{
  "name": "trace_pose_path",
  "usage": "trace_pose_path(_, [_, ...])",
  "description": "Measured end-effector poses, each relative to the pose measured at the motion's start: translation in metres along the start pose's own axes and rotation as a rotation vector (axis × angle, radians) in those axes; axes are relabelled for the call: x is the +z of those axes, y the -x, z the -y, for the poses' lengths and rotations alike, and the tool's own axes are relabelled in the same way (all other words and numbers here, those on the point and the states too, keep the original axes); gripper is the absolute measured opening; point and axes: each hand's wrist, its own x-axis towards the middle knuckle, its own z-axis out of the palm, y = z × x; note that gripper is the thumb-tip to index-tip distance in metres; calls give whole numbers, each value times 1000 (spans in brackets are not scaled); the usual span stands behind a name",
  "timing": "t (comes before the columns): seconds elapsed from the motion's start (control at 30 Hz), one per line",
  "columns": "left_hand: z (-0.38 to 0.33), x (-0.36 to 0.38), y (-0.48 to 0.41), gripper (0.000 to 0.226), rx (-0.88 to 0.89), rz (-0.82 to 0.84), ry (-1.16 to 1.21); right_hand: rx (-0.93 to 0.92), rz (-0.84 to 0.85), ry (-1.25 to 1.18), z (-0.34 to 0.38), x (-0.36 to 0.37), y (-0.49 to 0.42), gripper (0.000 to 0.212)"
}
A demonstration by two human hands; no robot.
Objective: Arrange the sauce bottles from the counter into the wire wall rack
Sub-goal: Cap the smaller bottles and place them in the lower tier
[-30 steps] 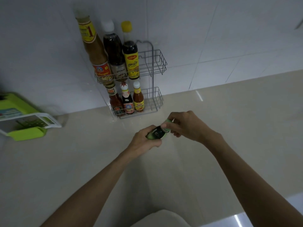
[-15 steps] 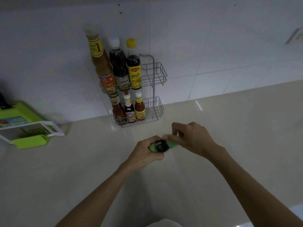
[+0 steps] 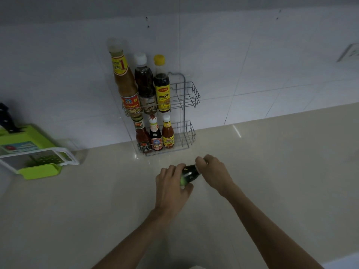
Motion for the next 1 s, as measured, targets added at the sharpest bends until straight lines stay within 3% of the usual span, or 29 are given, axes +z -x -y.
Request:
trace_pose_path(0.03, [3, -4, -2, 58, 1, 28, 34, 8, 37, -102, 1, -7, -7, 22])
trace_pose_path(0.1, [11, -13, -8, 67, -37, 108, 183, -192, 101, -87, 10, -29, -14, 20])
trace_pose_path(0.17, [18, -27, -14, 74, -138, 309, 495, -386, 224, -25, 15, -53, -20, 13])
trace_pose_path(0.27, [26, -38, -20, 57, -205, 630, 793, -472, 349, -71, 26, -78, -31, 12])
trace_pose_path(0.3, [27, -37, -21, 47, -204, 618, 814, -475, 365, -110, 29, -81, -34, 12])
trace_pose_path(0.37, [24, -33, -24, 41, -234, 440, 784, -445, 311, -212, 31, -79, -35, 14])
trace_pose_path(0.5, [19, -18, -28, 46, -289, 165, 637, -280, 109, -406, 16, -41, -24, 47])
trace_pose_path(0.6, [20, -7, -40, 56, -252, 214, 536, -210, 76, -514, 2, -16, -30, 47])
trace_pose_path(0.73, [39, 6, -74, 91, -303, 261, 471, -244, -111, -449, -2, -9, -72, 44])
trace_pose_path(0.87, [59, 10, -118, 90, -365, 150, 520, -228, -213, -411, 1, 4, -134, 40])
trace_pose_path(1.0, [72, 25, -149, 90, -384, 114, 500, -180, -145, -351, -3, 25, -181, 34])
